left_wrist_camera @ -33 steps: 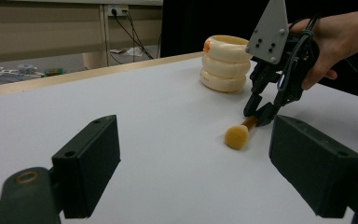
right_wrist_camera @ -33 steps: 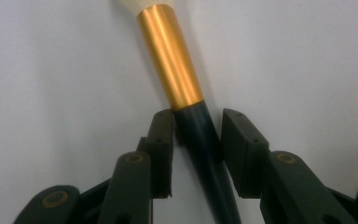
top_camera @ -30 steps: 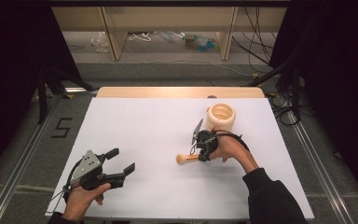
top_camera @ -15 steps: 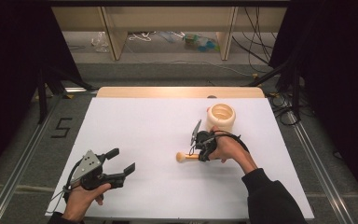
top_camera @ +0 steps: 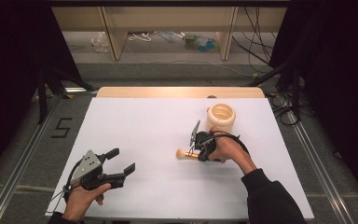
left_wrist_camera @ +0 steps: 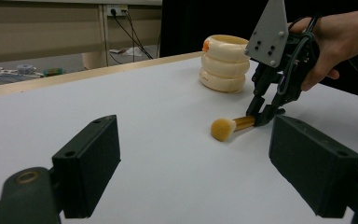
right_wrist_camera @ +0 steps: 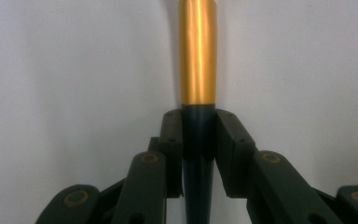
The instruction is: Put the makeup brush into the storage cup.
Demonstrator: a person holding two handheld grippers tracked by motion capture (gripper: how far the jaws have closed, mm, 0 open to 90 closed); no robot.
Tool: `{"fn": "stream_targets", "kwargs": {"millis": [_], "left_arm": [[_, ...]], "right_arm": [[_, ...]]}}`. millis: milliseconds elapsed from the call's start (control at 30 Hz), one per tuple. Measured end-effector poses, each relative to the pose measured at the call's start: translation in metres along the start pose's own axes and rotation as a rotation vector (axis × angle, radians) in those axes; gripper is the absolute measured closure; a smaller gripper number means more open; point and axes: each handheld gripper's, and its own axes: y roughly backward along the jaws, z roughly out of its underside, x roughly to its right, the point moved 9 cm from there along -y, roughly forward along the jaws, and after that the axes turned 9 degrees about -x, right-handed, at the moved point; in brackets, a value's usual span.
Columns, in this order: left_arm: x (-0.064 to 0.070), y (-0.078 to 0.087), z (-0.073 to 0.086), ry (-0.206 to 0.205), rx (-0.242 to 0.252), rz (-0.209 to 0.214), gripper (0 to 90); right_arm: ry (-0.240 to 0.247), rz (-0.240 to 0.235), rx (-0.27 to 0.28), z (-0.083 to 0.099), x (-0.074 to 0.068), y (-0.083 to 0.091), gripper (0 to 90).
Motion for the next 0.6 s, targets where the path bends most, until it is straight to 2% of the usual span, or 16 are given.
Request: {"fn": "stream_targets", "kwargs": {"millis": [300,500,600], "left_arm": [[-0.001,0.001,0.000,-0.004,0.002,0.000,16.4],[-0.001,0.001,-0.001,-0.005,0.002,-0.001,16.4],[-0.001,0.000,0.000,-0.004,0.002,-0.001,16.4]], "right_arm": [[-0.020,-0.002,0.002,0.000,-0.001,0.002,74.5],[-0.029,0.003,0.063,-0.001,0.001,0.012,74.6],[-0.053,0.012,0.093,0.000,0.005,0.018,74.6]]}}
